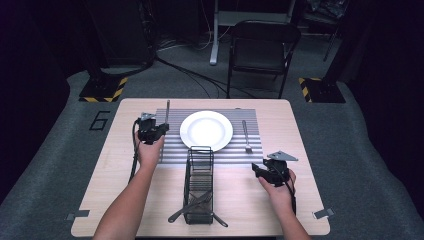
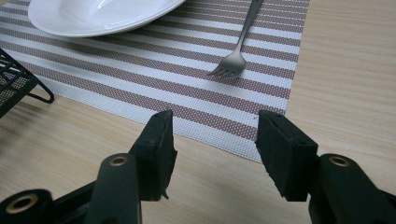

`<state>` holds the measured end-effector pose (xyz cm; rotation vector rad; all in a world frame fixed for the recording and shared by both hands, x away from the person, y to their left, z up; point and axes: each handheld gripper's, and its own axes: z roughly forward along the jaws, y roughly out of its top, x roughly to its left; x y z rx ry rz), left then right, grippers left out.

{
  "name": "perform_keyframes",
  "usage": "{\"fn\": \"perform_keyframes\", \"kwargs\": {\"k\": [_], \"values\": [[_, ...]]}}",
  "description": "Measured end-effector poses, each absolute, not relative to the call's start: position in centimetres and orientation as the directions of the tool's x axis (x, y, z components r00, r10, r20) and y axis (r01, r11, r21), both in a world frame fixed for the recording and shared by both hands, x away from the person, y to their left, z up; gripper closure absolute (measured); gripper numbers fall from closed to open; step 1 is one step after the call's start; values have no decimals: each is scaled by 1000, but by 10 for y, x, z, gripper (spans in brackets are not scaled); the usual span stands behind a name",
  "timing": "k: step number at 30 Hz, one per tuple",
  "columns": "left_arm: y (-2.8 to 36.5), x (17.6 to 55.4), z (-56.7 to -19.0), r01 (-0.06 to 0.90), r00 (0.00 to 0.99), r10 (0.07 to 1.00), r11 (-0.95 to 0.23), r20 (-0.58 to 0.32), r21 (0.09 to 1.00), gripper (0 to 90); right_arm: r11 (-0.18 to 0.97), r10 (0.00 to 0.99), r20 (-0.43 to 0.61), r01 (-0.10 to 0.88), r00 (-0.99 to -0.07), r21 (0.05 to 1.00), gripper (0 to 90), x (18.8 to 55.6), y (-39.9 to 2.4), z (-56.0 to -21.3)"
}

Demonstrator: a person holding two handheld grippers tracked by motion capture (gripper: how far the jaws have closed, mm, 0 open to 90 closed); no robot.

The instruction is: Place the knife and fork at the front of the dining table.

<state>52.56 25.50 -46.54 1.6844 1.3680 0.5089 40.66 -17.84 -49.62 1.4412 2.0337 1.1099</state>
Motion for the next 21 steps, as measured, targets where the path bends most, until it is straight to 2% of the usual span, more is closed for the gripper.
{"fn": "perform_keyframes", "kwargs": {"k": [12, 21], "values": [[244, 537, -475, 602, 282, 936, -1, -212, 798, 823, 146, 918, 114, 592, -379, 793, 461, 407, -181, -497], [243, 547, -482, 639, 170, 950, 96, -261, 763, 823, 151, 917, 110, 587, -385, 795, 461, 407, -180, -497]]}}
